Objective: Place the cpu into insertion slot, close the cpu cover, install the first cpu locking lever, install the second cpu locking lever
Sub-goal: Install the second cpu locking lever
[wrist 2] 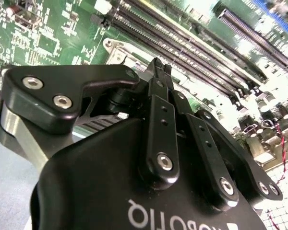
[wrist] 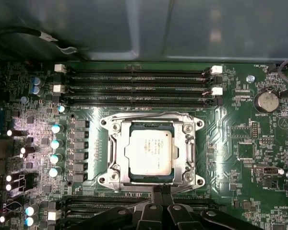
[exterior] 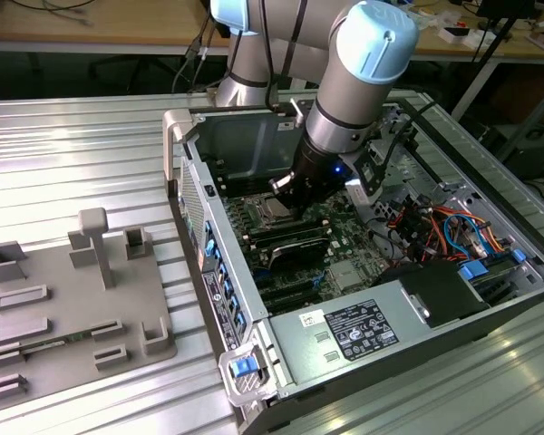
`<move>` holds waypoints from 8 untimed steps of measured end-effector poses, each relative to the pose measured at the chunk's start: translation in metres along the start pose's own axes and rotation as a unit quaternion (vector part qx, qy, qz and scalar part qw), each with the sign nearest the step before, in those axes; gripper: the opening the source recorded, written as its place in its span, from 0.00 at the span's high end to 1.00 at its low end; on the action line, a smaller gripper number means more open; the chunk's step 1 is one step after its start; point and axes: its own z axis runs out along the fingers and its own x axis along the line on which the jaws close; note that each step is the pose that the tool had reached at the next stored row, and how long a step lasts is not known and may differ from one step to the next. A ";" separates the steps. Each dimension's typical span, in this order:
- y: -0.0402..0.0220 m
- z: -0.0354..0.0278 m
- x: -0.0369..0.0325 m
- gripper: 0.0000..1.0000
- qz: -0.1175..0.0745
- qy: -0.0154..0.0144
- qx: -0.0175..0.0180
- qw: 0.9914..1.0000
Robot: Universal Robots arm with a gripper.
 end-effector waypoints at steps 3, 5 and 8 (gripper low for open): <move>0.0000 -0.0001 0.0001 0.89 0.000 0.000 0.001 1.000; 0.0000 0.0000 0.0008 0.89 0.000 0.000 0.001 1.000; 0.0001 -0.0001 0.0034 0.89 0.000 0.000 0.001 1.000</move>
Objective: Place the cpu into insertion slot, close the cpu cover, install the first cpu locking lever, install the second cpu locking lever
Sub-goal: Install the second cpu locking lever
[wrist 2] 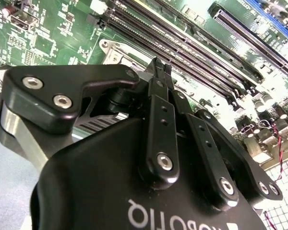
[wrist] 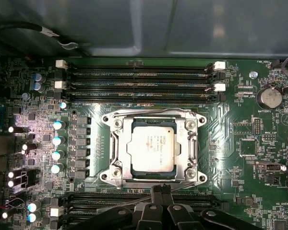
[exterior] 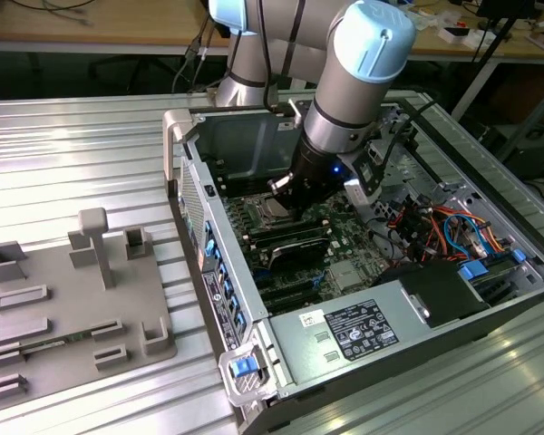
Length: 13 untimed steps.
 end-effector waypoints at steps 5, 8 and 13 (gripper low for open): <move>0.0001 0.0001 0.0063 0.89 0.000 0.000 0.000 1.000; 0.0002 0.0005 0.0100 0.89 0.000 0.000 0.000 1.000; 0.0001 0.0038 0.0190 0.89 0.000 0.000 0.000 1.000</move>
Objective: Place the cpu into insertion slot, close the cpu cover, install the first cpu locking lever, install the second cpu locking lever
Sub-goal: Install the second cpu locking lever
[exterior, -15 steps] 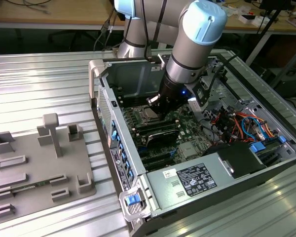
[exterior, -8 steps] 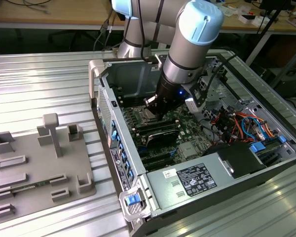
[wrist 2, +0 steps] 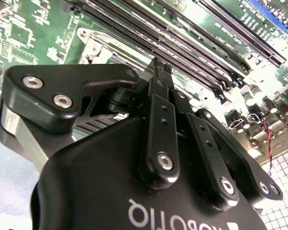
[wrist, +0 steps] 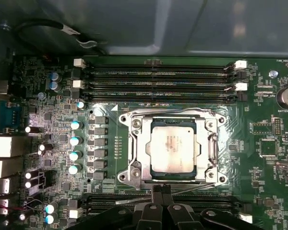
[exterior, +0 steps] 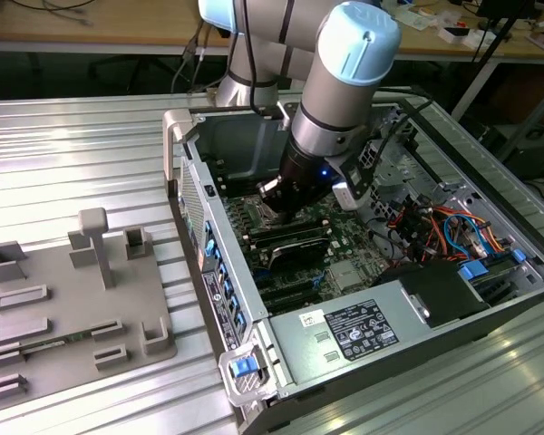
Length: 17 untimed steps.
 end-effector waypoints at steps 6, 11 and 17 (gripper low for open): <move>-0.0001 0.0027 0.0086 0.89 0.000 0.000 -0.003 1.000; -0.0001 0.0029 0.0113 0.89 0.000 0.000 -0.014 1.000; 0.0000 0.0040 0.0151 0.89 0.000 -0.001 -0.026 1.000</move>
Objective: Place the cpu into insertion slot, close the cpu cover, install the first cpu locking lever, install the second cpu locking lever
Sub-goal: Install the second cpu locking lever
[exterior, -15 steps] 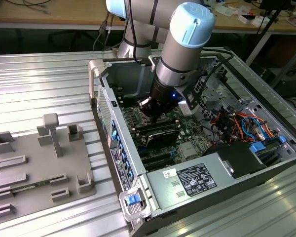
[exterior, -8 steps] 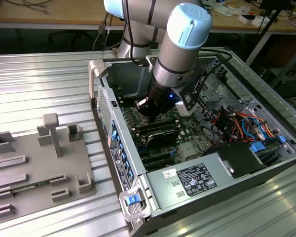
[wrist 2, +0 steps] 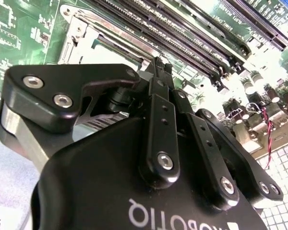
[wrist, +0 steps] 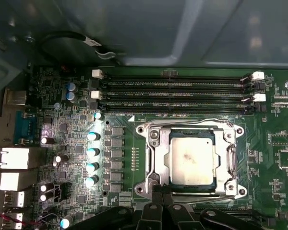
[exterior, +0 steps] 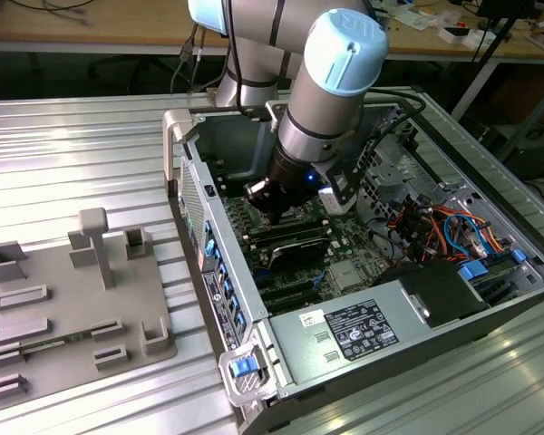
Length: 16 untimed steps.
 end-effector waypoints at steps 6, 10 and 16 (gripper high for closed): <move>0.0000 -0.0005 0.0011 0.89 0.000 0.000 0.000 1.000; 0.0024 -0.0152 0.0009 0.89 0.000 0.000 0.000 1.000; 0.0045 -0.0215 -0.0062 0.89 0.000 0.000 0.000 1.000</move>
